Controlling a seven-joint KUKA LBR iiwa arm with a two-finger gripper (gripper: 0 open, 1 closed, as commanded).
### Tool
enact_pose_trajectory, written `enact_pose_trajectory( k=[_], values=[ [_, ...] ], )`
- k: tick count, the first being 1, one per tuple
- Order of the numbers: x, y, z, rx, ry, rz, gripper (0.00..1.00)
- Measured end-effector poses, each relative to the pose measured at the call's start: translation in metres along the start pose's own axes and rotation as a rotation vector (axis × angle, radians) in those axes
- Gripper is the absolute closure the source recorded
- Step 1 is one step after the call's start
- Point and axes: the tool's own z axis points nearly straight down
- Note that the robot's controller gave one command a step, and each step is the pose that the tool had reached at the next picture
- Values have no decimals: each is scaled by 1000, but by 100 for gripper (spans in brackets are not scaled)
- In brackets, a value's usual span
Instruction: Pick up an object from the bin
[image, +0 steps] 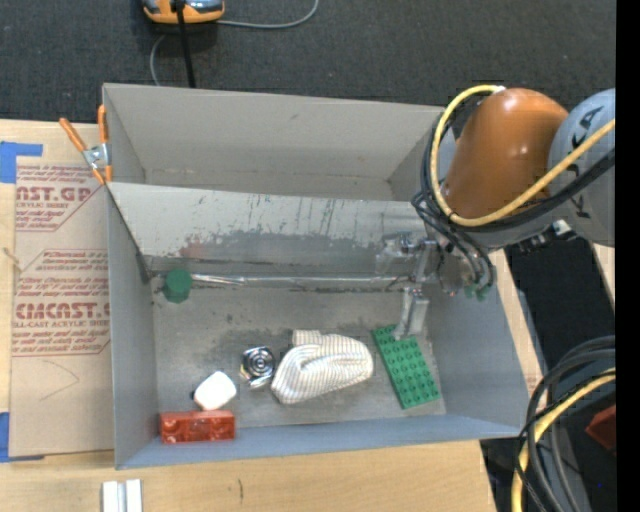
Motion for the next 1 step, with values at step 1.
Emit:
enact_pose_trajectory(
  k=[1],
  values=[
    [17, 7, 12, -1, -1, 47, 0]
  ],
)
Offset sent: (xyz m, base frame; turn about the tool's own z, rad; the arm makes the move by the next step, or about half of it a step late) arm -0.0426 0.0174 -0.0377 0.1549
